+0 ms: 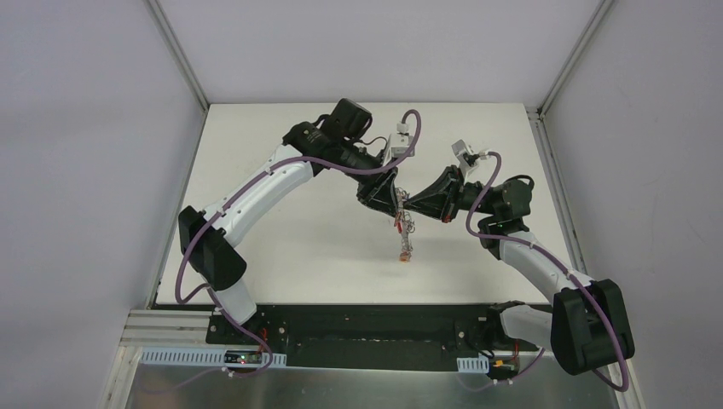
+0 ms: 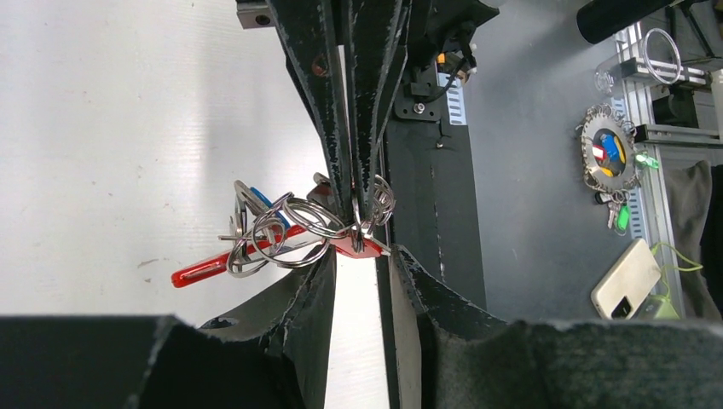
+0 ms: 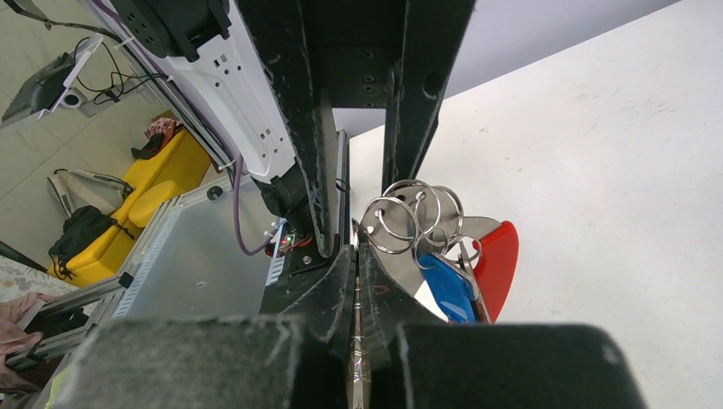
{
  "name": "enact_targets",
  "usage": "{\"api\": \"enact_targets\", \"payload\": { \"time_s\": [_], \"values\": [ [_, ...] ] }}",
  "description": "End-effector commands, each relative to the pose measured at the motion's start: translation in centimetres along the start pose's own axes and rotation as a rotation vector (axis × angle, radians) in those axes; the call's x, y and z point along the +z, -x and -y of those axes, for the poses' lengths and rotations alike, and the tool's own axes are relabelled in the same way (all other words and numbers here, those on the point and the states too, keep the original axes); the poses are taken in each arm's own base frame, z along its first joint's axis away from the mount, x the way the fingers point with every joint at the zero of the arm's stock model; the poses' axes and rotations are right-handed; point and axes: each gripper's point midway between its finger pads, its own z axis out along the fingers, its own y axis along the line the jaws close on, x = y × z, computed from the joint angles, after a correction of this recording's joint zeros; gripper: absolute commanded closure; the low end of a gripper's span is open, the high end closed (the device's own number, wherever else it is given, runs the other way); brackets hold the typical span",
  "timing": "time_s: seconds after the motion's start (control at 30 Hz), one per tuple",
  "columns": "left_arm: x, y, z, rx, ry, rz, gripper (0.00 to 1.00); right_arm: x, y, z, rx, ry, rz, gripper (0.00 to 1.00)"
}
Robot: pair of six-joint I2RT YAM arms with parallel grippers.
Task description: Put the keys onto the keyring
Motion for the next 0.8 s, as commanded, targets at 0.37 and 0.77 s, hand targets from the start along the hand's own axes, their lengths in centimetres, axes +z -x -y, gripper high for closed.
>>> {"api": "enact_targets", "payload": {
  "time_s": [0.37,0.77],
  "values": [
    [0.1,2.0,0.8,0.000,-0.055,0.076,0.72,0.3,1.4,-0.1,-0.078,0.006,0.027,1.00],
    [0.5,1.9,0.6,-0.019,-0.057,0.074,1.00,0.2,1.4,0.0,-0.076,-0.004,0.025,1.00]
  ]
}}
